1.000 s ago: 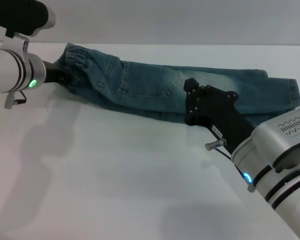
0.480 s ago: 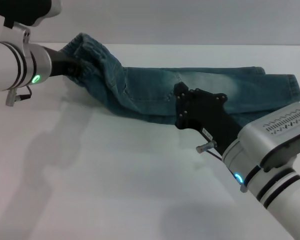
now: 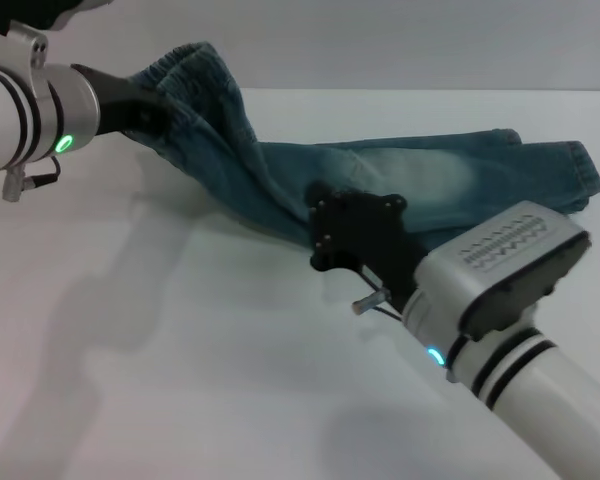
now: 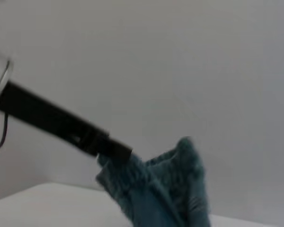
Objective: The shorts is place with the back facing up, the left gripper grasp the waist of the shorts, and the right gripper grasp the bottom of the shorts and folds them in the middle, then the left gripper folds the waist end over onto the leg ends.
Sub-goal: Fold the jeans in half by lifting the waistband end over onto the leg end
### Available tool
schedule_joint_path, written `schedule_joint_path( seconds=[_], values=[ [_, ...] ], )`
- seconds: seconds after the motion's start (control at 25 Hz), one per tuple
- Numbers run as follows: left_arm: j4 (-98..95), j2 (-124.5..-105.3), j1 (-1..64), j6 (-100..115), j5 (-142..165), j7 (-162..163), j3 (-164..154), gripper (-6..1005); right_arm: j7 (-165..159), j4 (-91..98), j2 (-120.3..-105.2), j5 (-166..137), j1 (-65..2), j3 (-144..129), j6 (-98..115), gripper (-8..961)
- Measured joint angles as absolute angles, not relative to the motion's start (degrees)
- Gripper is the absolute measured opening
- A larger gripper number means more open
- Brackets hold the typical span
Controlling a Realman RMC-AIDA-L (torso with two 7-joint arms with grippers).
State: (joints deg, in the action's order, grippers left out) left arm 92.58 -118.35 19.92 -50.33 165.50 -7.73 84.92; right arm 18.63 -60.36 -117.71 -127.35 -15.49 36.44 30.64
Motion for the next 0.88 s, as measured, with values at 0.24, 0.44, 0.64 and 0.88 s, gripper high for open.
schedule_joint_path(
  seconds=[0.24,0.44,0.64,0.88],
  values=[
    [95.5,-118.25,19.2,-51.42,165.5,-7.73,84.62,31,18.16,-57.1,-118.78,-127.0,-18.86,35.14,29.05,-1],
    [96.36,-118.16,18.59,-51.53,165.5,-7.73,84.69,31,14.96,-54.0,-118.81,-126.9,-21.32,34.83,29.09,-1],
    [96.5,-118.04,18.32,-51.53,165.5,-7.73,84.85,32,13.76,-51.88,-118.98,-126.87,-23.37,35.17,29.07,-1],
    [96.79,-118.03,17.93,-51.52,165.5,-7.87,84.96,32,8.5,-47.68,-119.28,-126.85,-27.17,34.72,29.16,-1]
  ],
)
